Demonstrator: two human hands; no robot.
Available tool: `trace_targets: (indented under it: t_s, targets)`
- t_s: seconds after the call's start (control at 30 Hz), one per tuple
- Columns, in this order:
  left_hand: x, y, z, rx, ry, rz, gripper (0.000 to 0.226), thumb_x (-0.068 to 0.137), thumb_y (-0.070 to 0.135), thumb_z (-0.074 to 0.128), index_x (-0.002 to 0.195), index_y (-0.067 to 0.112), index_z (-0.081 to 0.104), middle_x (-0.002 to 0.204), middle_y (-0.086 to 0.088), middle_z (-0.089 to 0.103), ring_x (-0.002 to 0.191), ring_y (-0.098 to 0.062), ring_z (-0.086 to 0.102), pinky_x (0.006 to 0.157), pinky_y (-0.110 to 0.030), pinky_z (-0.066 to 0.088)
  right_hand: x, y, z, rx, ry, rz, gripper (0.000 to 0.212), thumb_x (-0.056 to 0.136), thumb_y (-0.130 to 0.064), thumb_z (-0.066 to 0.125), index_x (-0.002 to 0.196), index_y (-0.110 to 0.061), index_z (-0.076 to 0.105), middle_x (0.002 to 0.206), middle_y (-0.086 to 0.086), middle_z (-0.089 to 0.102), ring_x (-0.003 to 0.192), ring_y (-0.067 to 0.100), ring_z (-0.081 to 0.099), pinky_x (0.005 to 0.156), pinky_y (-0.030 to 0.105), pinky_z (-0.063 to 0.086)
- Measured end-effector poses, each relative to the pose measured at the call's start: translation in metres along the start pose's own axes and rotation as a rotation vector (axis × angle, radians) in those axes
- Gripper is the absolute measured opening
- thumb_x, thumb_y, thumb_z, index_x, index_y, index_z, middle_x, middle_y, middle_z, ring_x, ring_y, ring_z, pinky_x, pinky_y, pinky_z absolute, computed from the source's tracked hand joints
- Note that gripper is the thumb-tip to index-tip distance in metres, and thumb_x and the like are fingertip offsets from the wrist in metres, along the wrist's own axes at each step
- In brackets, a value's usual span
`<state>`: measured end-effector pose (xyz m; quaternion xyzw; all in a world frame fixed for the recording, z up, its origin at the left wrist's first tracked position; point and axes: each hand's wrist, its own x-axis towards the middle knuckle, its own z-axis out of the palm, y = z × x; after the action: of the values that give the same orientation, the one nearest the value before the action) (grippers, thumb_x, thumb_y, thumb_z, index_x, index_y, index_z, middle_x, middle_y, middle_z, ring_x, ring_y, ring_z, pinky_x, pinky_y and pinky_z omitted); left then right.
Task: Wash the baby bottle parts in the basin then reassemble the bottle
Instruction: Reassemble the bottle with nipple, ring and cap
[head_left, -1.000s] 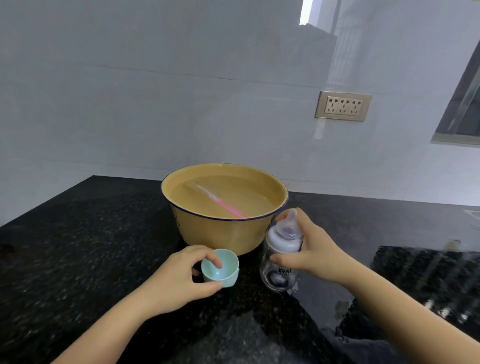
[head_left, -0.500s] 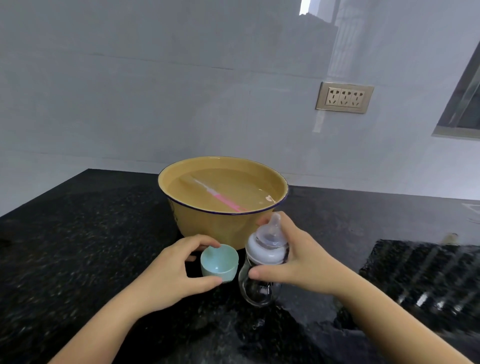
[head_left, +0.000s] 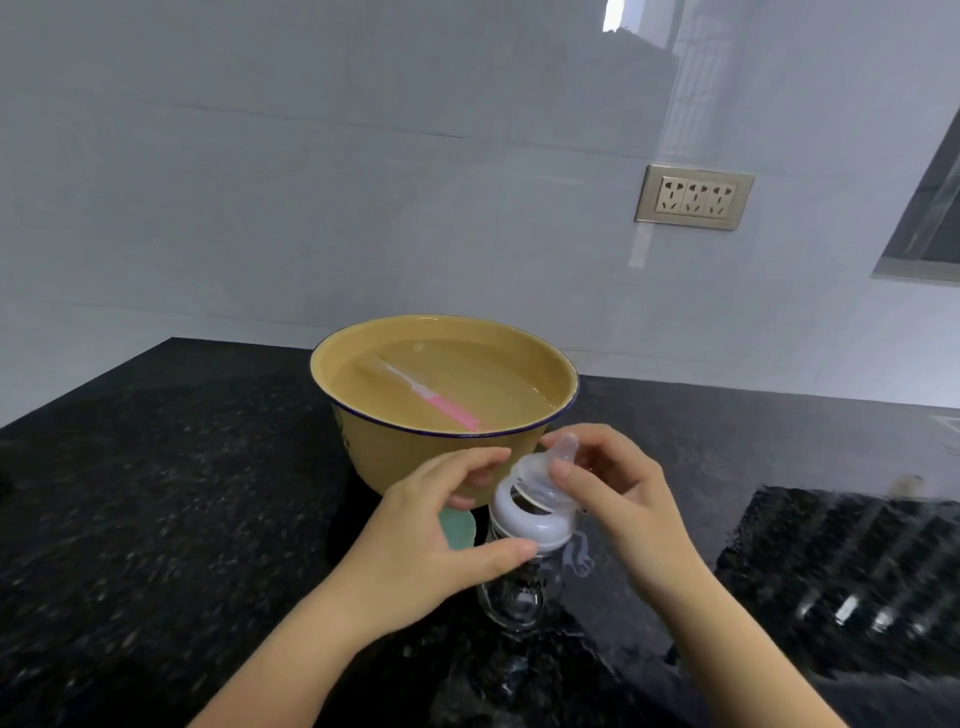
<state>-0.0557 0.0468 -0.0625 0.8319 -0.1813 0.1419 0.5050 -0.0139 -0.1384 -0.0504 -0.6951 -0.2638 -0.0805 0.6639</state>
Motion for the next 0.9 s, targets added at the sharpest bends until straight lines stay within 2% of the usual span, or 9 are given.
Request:
trace_targets:
  t_s: [0.1, 0.17, 0.27, 0.37, 0.53, 0.63, 0.73, 0.83, 0.9]
  targets:
    - [0.004, 0.003, 0.009, -0.008, -0.037, 0.002, 0.06, 0.065, 0.035, 0.084, 0.118, 0.041, 0.058, 0.113, 0.023, 0.064, 0.104, 0.006, 0.059, 0.085, -0.01, 0.045, -0.003, 0.002, 0.0, 0.099, 0.014, 0.004, 0.015, 0.069, -0.03, 0.071, 0.084, -0.028, 0.071, 0.079, -0.005, 0.068, 0.076, 0.011, 0.062, 0.07, 0.019, 0.051]
    - [0.006, 0.003, 0.011, -0.008, 0.002, -0.003, 0.058, 0.063, 0.029, 0.086, 0.114, 0.04, 0.061, 0.11, 0.021, 0.064, 0.103, 0.009, 0.058, 0.082, -0.006, 0.044, -0.004, 0.005, -0.001, 0.183, 0.03, 0.03, 0.021, 0.067, -0.036, 0.077, 0.085, -0.027, 0.071, 0.083, -0.002, 0.07, 0.079, 0.013, 0.064, 0.071, 0.021, 0.052]
    - [0.005, 0.001, 0.012, -0.024, 0.041, -0.025, 0.057, 0.06, 0.034, 0.086, 0.111, 0.041, 0.062, 0.111, 0.023, 0.061, 0.103, 0.013, 0.056, 0.081, -0.002, 0.041, -0.004, 0.01, -0.004, 0.36, 0.079, 0.114, 0.045, 0.054, -0.054, 0.084, 0.085, -0.025, 0.069, 0.084, 0.003, 0.067, 0.077, 0.019, 0.061, 0.07, 0.026, 0.052]
    - [0.003, -0.001, 0.015, -0.085, 0.079, -0.021, 0.052, 0.056, 0.05, 0.079, 0.105, 0.048, 0.061, 0.109, 0.023, 0.063, 0.103, 0.01, 0.058, 0.083, -0.005, 0.044, -0.004, 0.012, -0.007, 0.478, 0.118, 0.155, 0.047, 0.053, -0.05, 0.086, 0.082, -0.02, 0.067, 0.08, 0.007, 0.067, 0.072, 0.021, 0.063, 0.067, 0.027, 0.054]
    - [0.001, -0.005, 0.02, -0.237, 0.121, -0.016, 0.047, 0.06, 0.049, 0.075, 0.106, 0.052, 0.063, 0.114, 0.024, 0.062, 0.103, -0.002, 0.064, 0.087, -0.018, 0.05, -0.005, 0.012, -0.01, 0.564, 0.178, 0.178, 0.045, 0.05, -0.047, 0.088, 0.076, -0.019, 0.064, 0.08, 0.006, 0.07, 0.071, 0.019, 0.067, 0.065, 0.025, 0.055]
    - [0.0, -0.003, 0.018, -0.337, 0.126, 0.022, 0.048, 0.063, 0.05, 0.076, 0.109, 0.051, 0.062, 0.118, 0.02, 0.064, 0.107, -0.003, 0.062, 0.085, -0.015, 0.048, -0.006, 0.011, -0.011, 0.507, 0.199, 0.19, 0.047, 0.05, -0.05, 0.087, 0.078, -0.019, 0.065, 0.082, 0.006, 0.07, 0.072, 0.018, 0.067, 0.066, 0.025, 0.056]
    - [-0.001, -0.005, 0.017, -0.423, 0.169, 0.027, 0.063, 0.06, 0.062, 0.075, 0.115, 0.037, 0.06, 0.121, 0.006, 0.065, 0.109, -0.005, 0.062, 0.084, -0.013, 0.047, -0.008, 0.005, -0.011, 0.296, 0.169, 0.162, 0.045, 0.054, -0.055, 0.083, 0.079, -0.022, 0.069, 0.081, 0.004, 0.071, 0.076, 0.017, 0.067, 0.071, 0.028, 0.055]
    - [-0.001, -0.008, 0.018, -0.416, 0.2, 0.026, 0.071, 0.06, 0.067, 0.072, 0.119, 0.032, 0.055, 0.126, -0.002, 0.061, 0.11, -0.007, 0.062, 0.084, -0.014, 0.048, -0.009, -0.006, -0.013, 0.108, 0.105, 0.127, 0.026, 0.067, -0.034, 0.077, 0.078, -0.012, 0.068, 0.072, -0.001, 0.07, 0.066, 0.008, 0.063, 0.064, 0.019, 0.052]
    - [-0.002, -0.008, 0.017, -0.417, 0.219, 0.025, 0.07, 0.06, 0.07, 0.069, 0.119, 0.035, 0.054, 0.125, -0.001, 0.061, 0.11, -0.009, 0.062, 0.085, -0.02, 0.051, -0.007, -0.015, -0.017, -0.021, 0.058, 0.105, 0.018, 0.066, -0.022, 0.074, 0.075, -0.008, 0.067, 0.069, 0.002, 0.069, 0.065, 0.012, 0.06, 0.062, 0.019, 0.051]
